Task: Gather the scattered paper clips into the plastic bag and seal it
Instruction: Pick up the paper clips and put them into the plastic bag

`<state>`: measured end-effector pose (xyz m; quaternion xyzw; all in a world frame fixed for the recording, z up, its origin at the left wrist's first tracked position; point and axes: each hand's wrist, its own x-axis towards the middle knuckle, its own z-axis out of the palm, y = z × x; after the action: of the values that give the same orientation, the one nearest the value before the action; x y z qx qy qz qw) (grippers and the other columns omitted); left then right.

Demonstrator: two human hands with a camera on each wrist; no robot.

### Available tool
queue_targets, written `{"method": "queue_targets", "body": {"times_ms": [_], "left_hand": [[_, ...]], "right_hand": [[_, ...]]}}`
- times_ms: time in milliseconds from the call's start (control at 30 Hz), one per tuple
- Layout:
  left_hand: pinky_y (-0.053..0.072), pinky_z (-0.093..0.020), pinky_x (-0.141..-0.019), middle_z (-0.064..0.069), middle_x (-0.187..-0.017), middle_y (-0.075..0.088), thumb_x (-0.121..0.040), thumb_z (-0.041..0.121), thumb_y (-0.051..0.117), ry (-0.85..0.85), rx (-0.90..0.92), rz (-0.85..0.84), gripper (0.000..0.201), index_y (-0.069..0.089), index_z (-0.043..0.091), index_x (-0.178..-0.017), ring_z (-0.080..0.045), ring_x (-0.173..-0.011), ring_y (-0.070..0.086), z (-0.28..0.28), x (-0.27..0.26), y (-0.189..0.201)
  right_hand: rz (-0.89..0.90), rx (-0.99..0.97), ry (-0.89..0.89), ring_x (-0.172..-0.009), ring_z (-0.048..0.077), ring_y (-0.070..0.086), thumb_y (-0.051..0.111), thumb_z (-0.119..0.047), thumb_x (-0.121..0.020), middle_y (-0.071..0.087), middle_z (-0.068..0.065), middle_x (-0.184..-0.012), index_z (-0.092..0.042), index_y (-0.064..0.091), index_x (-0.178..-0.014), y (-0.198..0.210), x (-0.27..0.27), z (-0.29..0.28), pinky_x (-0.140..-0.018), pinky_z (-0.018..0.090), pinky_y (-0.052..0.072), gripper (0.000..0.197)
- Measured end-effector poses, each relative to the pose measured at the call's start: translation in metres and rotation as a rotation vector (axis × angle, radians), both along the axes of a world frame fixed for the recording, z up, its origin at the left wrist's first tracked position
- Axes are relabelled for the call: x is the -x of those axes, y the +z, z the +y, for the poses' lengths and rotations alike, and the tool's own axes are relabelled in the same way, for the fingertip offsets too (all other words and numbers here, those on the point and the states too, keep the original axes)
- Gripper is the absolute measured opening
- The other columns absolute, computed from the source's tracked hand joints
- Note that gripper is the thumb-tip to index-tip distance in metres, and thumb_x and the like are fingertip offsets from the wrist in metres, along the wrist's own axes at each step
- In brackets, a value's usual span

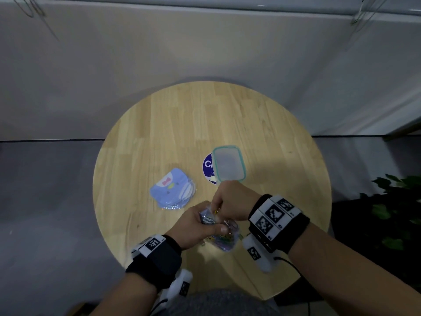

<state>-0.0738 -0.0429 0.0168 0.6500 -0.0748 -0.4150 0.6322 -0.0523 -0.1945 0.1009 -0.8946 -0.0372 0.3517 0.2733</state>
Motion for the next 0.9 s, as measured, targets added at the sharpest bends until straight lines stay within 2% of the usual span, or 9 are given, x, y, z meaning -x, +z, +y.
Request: {"method": "queue_targets", "body": {"times_ms": [100,167,233,333,467,600,700,800,900], "left_hand": [[0.054,-0.038,-0.085,-0.008,-0.093,0.073,-0.058,0.021,0.086,-0.007,0.02,0.005,0.048,0.062,0.008,-0.097,-0.023,-0.09,0.069,-0.001,-0.003,0.0],[0.054,-0.04,-0.087,-0.017,-0.098,0.072,-0.061,0.017,0.085,-0.026,0.033,0.019,0.047,0.063,0.003,-0.1,-0.026,-0.092,0.069,0.001,-0.004,0.0],[0.054,-0.041,-0.087,-0.022,-0.099,0.07,-0.064,0.015,0.083,-0.021,0.051,0.039,0.043,0.064,0.0,-0.1,-0.028,-0.09,0.068,0.003,-0.002,0.0],[0.054,-0.031,-0.075,-0.013,-0.089,0.072,-0.064,0.015,0.082,0.033,0.058,0.056,0.035,0.067,0.001,-0.093,-0.021,-0.081,0.068,0.0,0.002,0.004],[0.045,-0.009,-0.051,0.007,-0.065,0.072,-0.072,-0.01,0.073,0.096,0.031,0.019,0.022,0.063,-0.004,-0.09,-0.001,-0.054,0.063,-0.004,0.001,0.011],[0.047,-0.011,-0.053,0.006,-0.061,0.071,-0.073,-0.013,0.069,0.176,0.038,0.003,0.017,0.064,-0.002,-0.084,-0.002,-0.055,0.064,-0.005,-0.003,0.014],[0.053,-0.02,-0.063,0.001,-0.071,0.074,-0.071,-0.01,0.071,0.228,0.05,0.019,0.024,0.066,-0.001,-0.093,-0.011,-0.066,0.069,-0.005,-0.008,0.015],[0.047,-0.011,-0.053,0.006,-0.06,0.071,-0.073,-0.012,0.069,0.212,0.031,-0.006,0.026,0.064,-0.004,-0.097,-0.002,-0.054,0.064,-0.004,-0.009,0.018],[0.046,-0.01,-0.052,0.007,-0.065,0.071,-0.071,-0.009,0.074,0.162,-0.012,-0.065,0.031,0.063,0.001,-0.098,-0.001,-0.058,0.064,-0.002,-0.009,0.017]], "right_hand": [[-0.046,-0.075,-0.144,-0.067,0.011,0.056,0.076,-0.001,-0.063,0.064,-0.001,-0.073,-0.008,0.071,-0.085,-0.005,0.005,-0.002,-0.053,0.014,0.039,0.024],[-0.082,-0.176,-0.249,-0.064,0.015,0.055,0.073,0.002,-0.061,0.059,0.0,-0.068,-0.009,0.059,-0.082,-0.008,0.008,-0.001,-0.056,0.023,0.045,0.027],[-0.17,-0.256,-0.309,-0.064,0.021,0.058,0.071,0.003,-0.061,0.063,0.008,-0.071,-0.009,0.053,-0.076,-0.012,0.01,-0.003,-0.06,0.032,0.05,0.026],[-0.288,-0.321,-0.423,-0.066,0.025,0.061,0.075,0.0,-0.06,0.066,0.012,-0.073,-0.009,0.056,-0.07,-0.015,0.016,-0.005,-0.064,0.037,0.053,0.023],[-0.425,-0.375,-0.506,-0.057,0.017,0.057,0.073,-0.002,-0.064,0.062,0.003,-0.064,-0.015,0.056,-0.071,-0.022,0.032,-0.002,-0.06,0.033,0.052,0.023],[-0.491,-0.454,-0.623,-0.061,0.013,0.064,0.072,-0.01,-0.073,0.07,0.0,-0.065,-0.017,0.069,-0.072,-0.028,0.045,-0.001,-0.063,0.033,0.054,0.008],[-0.433,-0.474,-0.592,-0.073,0.01,0.069,0.064,-0.022,-0.083,0.076,-0.002,-0.079,-0.021,0.074,-0.087,-0.03,0.053,-0.004,-0.072,0.033,0.056,0.011],[-0.262,-0.491,-0.477,-0.092,0.007,0.068,0.053,-0.029,-0.092,0.075,-0.003,-0.098,-0.023,0.07,-0.103,-0.031,0.056,-0.013,-0.084,0.032,0.055,0.021],[-0.172,-0.458,-0.344,-0.096,0.005,0.066,0.062,-0.03,-0.083,0.072,-0.004,-0.104,-0.028,0.065,-0.107,-0.032,0.057,-0.018,-0.087,0.028,0.053,0.025]]}}
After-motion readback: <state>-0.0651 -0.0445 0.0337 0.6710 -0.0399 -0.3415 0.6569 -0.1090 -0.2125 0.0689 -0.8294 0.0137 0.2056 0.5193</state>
